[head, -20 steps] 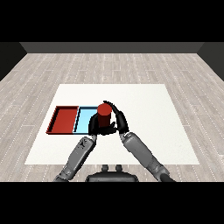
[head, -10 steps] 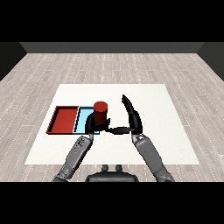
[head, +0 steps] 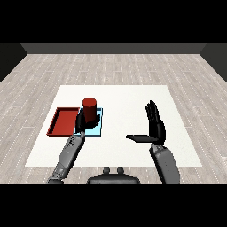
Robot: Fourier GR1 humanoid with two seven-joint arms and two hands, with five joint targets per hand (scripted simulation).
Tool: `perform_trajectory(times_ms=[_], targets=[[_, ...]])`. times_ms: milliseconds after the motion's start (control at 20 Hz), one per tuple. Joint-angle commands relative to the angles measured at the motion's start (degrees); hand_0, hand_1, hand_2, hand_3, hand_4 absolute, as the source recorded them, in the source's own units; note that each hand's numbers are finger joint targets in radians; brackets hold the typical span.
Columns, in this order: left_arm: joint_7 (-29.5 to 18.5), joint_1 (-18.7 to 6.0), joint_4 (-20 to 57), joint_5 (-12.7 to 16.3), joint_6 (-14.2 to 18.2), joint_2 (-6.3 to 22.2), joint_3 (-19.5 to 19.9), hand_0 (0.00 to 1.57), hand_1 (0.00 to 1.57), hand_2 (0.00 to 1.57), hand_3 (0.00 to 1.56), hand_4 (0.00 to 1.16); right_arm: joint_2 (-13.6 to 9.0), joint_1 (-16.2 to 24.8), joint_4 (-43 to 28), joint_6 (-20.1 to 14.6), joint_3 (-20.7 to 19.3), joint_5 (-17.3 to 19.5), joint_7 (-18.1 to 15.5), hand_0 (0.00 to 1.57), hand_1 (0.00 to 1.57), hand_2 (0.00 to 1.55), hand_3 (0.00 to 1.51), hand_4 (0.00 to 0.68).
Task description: Pick the red can and put it in the red box
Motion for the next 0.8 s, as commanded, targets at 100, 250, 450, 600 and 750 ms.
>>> perform_trajectory(times_ms=[100, 250, 450, 600, 750], targets=[[2.65, 1.5, -1.17, 1.04, -1.69, 8.71, 8.01, 1.57, 1.57, 1.57, 1.5, 1.13, -3.98, 10.84, -2.99, 3.25, -9.01, -6.54, -4.81, 0.0, 0.0, 0.0, 0.0, 0.0], [1.64, -2.02, 8.5, 1.46, -3.17, 12.11, 12.77, 1.57, 1.57, 1.57, 1.51, 1.14, -2.05, 13.16, 4.68, 3.11, -10.92, -6.71, -10.47, 0.0, 0.0, 0.0, 0.0, 0.0], [-0.11, -1.98, 20.45, 1.34, -6.22, 17.32, 16.77, 1.57, 1.57, 1.57, 1.51, 1.12, -3.22, 15.28, 5.16, 3.89, -11.93, -6.28, -10.18, 0.0, 0.0, 0.0, 0.0, 0.0], [-3.51, -3.71, 30.65, 1.45, -7.75, 18.16, 18.87, 1.57, 1.57, 1.57, 1.5, 1.08, -0.09, 14.93, 11.66, 0.9, -10.37, -2.91, -12.43, 0.0, 0.0, 0.0, 0.0, 0.0], [-8.64, -8.12, 44.04, 1.01, -7.54, 17.83, 21.53, 1.57, 1.57, 1.57, 1.51, 1.04, -3.35, 9.88, 12.98, 2.27, -14.71, -5.13, -9.51, 0.0, 0.0, 0.0, 0.0, 0.0]])
